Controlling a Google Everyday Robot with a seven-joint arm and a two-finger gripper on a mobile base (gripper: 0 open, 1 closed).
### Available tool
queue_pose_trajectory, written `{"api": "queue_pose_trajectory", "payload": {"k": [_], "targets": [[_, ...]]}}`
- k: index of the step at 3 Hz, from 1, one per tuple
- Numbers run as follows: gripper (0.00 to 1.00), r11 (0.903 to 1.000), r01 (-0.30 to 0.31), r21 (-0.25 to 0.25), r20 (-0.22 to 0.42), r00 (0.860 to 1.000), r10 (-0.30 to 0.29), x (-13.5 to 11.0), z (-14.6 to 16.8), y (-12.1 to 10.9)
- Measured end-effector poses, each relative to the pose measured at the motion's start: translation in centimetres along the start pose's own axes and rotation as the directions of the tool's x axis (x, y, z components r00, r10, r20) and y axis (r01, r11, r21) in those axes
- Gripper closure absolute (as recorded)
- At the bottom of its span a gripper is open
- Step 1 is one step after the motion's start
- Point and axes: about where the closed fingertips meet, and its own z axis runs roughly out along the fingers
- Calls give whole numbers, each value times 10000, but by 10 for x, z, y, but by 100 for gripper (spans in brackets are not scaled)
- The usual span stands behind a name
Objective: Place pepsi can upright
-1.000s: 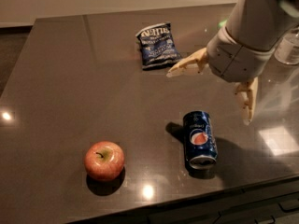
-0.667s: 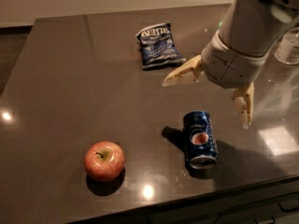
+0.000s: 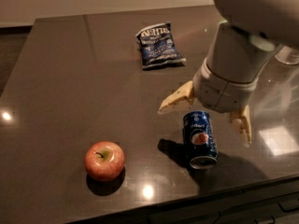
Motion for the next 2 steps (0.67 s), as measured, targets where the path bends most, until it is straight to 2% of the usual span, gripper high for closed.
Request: {"api": "queue_pose_trajectory", "payload": {"k": [2], "targets": [[0, 9968, 613, -516, 63, 9981, -611, -13, 23, 10]]}}
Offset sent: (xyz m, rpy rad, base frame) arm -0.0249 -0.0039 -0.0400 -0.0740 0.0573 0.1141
